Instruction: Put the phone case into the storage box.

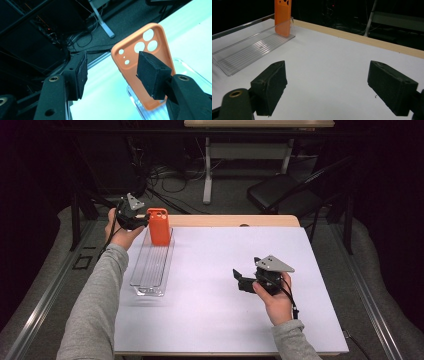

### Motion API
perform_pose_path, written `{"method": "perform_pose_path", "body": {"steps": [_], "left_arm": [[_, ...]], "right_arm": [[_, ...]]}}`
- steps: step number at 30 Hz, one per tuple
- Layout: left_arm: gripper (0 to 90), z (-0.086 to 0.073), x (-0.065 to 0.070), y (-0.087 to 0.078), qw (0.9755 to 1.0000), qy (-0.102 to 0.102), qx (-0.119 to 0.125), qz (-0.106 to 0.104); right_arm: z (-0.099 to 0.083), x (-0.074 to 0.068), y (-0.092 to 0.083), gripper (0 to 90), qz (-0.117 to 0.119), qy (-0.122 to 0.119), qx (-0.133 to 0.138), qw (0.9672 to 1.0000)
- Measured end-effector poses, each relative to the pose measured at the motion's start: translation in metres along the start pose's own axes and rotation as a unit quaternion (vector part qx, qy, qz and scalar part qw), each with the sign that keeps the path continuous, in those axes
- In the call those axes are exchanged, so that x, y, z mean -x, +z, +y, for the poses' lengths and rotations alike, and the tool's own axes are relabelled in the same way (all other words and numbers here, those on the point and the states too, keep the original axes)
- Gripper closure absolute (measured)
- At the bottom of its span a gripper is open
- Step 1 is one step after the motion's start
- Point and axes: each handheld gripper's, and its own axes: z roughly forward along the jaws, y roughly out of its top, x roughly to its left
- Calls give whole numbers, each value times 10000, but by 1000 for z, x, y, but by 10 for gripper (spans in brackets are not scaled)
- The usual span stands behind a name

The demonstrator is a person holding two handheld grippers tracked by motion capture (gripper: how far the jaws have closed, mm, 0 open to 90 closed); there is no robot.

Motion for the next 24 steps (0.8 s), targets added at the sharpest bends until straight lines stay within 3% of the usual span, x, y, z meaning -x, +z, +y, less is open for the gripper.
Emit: {"method": "perform_pose_path", "body": {"steps": [7,12,15,24], "left_arm": [[367,5,0,-9,9993,-263,127,-250],[337,8,3,-13,9984,-334,169,-418],[307,8,4,-15,9971,-458,101,-599],[258,9,5,-22,9936,-737,40,-854]], "right_arm": [[1,-1,1,152,1,-21,-7,10000],[1,-2,1,151,-12,-56,-44,10000],[1,-3,2,149,-12,-70,-40,10000],[2,-3,1,144,-17,-50,-47,10000]]}}
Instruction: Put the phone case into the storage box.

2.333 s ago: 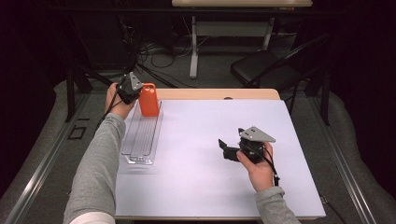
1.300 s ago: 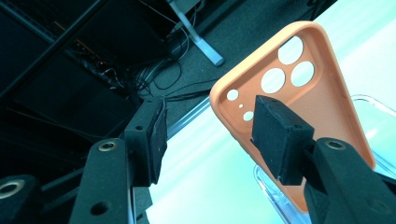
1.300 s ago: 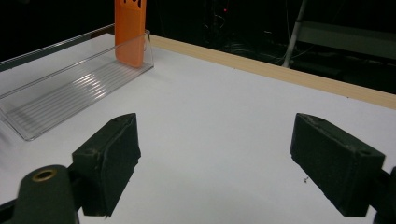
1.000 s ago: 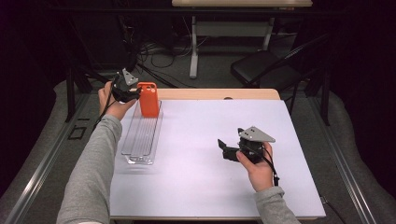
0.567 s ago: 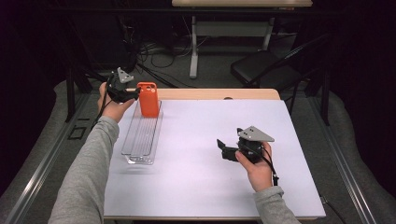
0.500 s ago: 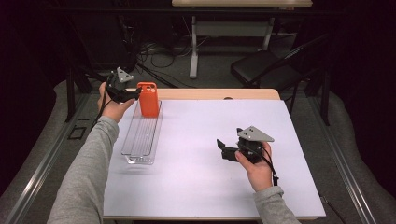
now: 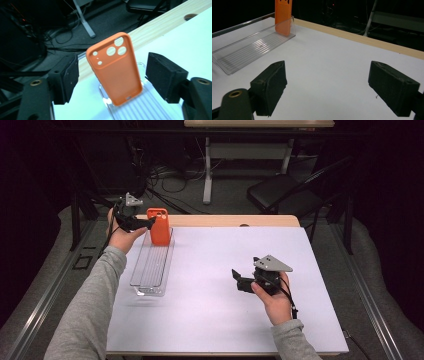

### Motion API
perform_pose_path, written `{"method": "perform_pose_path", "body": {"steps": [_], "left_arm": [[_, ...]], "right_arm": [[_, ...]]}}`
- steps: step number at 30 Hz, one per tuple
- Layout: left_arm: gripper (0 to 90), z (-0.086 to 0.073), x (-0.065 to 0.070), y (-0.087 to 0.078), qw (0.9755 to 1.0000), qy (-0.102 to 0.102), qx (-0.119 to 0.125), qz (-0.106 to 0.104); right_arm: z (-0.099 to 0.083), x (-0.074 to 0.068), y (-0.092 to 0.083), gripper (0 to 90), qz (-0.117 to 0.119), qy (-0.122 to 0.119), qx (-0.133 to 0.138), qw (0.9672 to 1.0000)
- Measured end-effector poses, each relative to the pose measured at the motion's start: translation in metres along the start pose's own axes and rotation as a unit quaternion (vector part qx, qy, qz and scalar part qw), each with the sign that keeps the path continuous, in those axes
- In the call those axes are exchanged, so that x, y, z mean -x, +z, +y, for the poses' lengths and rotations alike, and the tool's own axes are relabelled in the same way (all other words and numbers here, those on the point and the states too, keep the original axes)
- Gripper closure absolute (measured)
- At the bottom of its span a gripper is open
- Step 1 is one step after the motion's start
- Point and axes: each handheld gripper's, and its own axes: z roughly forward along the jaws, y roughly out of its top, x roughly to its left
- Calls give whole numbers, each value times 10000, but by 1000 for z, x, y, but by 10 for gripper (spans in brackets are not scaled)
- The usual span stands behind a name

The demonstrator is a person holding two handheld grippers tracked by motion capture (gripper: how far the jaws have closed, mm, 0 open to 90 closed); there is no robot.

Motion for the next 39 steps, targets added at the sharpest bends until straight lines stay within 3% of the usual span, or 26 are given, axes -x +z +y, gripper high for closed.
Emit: {"method": "perform_pose_path", "body": {"steps": [10,16,22,30,39], "left_arm": [[217,1,-2,-16,9979,-398,52,-517],[206,-2,0,-25,9970,-466,183,-590],[175,-5,-2,-34,9954,-661,270,-641],[160,-9,-1,-47,9933,-696,408,-826],[160,-11,10,-60,9911,-573,610,-1035]], "right_arm": [[0,0,0,128,-6,-33,-5,10000],[1,-1,0,121,8,-29,-13,10000],[1,-1,0,121,9,-27,-30,10000],[1,-2,0,121,5,-39,-21,10000],[2,-3,-1,113,21,-37,-27,10000]]}}
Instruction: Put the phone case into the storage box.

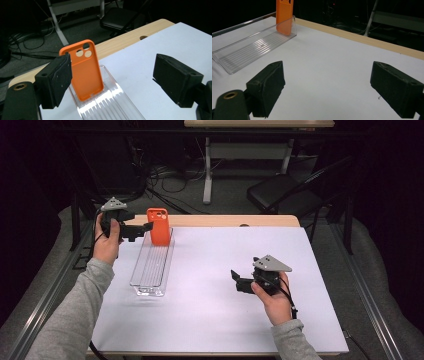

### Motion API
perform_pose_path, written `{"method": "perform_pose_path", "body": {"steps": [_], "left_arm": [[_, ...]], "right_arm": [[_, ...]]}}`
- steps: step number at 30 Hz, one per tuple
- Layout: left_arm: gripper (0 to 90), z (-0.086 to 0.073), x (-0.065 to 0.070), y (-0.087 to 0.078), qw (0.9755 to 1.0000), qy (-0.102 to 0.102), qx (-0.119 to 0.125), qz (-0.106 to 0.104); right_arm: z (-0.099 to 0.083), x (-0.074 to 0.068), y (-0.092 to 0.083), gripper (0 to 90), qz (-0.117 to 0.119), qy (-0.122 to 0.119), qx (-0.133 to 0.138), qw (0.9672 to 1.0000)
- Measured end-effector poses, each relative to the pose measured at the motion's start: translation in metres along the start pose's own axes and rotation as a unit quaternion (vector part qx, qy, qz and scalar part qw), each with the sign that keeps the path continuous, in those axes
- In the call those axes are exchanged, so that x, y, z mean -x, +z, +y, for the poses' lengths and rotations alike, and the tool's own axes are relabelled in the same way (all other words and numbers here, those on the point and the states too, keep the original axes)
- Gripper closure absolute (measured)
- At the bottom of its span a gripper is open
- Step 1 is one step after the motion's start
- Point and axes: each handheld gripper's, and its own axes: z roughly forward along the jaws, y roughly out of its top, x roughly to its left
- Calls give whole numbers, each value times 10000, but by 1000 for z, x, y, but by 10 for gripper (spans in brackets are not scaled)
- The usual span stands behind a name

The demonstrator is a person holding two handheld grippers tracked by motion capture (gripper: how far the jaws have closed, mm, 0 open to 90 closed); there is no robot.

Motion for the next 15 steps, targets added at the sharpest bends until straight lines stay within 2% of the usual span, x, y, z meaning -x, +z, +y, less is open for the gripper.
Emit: {"method": "perform_pose_path", "body": {"steps": [9,15], "left_arm": [[160,-6,15,-11,9996,-19,132,-235],[159,-10,24,-21,9994,161,170,-237]], "right_arm": [[2,0,-4,65,97,-30,-102,9999],[3,5,-13,56,111,45,-81,9999]]}}
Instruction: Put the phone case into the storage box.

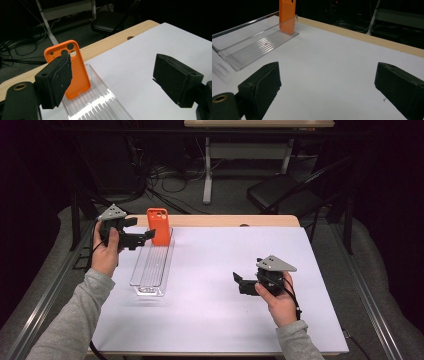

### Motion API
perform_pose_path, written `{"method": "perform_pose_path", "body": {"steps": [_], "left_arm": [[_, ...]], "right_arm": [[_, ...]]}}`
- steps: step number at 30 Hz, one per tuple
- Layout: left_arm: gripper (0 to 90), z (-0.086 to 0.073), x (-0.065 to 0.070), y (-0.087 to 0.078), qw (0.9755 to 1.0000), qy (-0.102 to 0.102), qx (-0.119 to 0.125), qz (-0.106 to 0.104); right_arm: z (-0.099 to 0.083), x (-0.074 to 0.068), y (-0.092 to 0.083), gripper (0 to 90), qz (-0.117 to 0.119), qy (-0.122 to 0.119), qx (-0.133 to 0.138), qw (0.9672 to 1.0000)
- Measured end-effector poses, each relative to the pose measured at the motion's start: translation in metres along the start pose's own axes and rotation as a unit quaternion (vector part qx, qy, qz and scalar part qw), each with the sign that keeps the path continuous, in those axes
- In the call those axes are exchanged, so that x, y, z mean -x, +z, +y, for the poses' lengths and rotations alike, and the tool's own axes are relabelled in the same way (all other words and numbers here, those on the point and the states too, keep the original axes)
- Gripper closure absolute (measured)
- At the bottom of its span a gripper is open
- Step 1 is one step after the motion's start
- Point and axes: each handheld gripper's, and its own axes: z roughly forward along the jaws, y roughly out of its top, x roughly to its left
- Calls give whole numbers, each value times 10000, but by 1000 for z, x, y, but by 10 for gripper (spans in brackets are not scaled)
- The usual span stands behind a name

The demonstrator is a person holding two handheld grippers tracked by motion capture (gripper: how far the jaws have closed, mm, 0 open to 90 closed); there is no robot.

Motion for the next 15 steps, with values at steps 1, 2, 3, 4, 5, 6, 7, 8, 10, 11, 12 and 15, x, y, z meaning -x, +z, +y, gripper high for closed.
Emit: {"method": "perform_pose_path", "body": {"steps": [1,2,3,4,5,6,7,8,10,11,12,15], "left_arm": [[160,-2,2,-3,10000,12,38,-34],[159,-3,3,-4,10000,9,34,-54],[160,-4,4,-5,10000,1,52,-65],[159,-5,6,-7,9999,-14,69,-79],[159,-7,7,-8,9999,-28,67,-89],[159,-9,9,-10,9999,-27,70,-106],[159,-11,10,-11,9999,-41,85,-123],[159,-13,12,-13,9998,-55,97,-146],[159,-17,15,-17,9998,-47,117,-168],[159,-19,17,-20,9997,-54,143,-183],[159,-20,19,-22,9996,-67,178,-207],[159,-26,25,-29,9995,-25,223,-231]], "right_arm": [[0,1,-2,52,16,8,29,10000],[1,3,-5,49,54,39,32,10000],[1,3,-6,48,81,48,45,9999],[1,4,-7,45,99,45,41,9999],[2,5,-8,42,128,64,38,9999],[2,6,-10,38,139,62,14,9999],[2,7,-12,33,149,80,-4,9999],[2,8,-13,29,163,79,1,9998],[2,10,-17,21,187,73,12,9998],[2,11,-19,16,206,86,17,9997],[2,12,-21,12,213,79,12,9997],[0,13,-27,0,202,36,33,9998]]}}
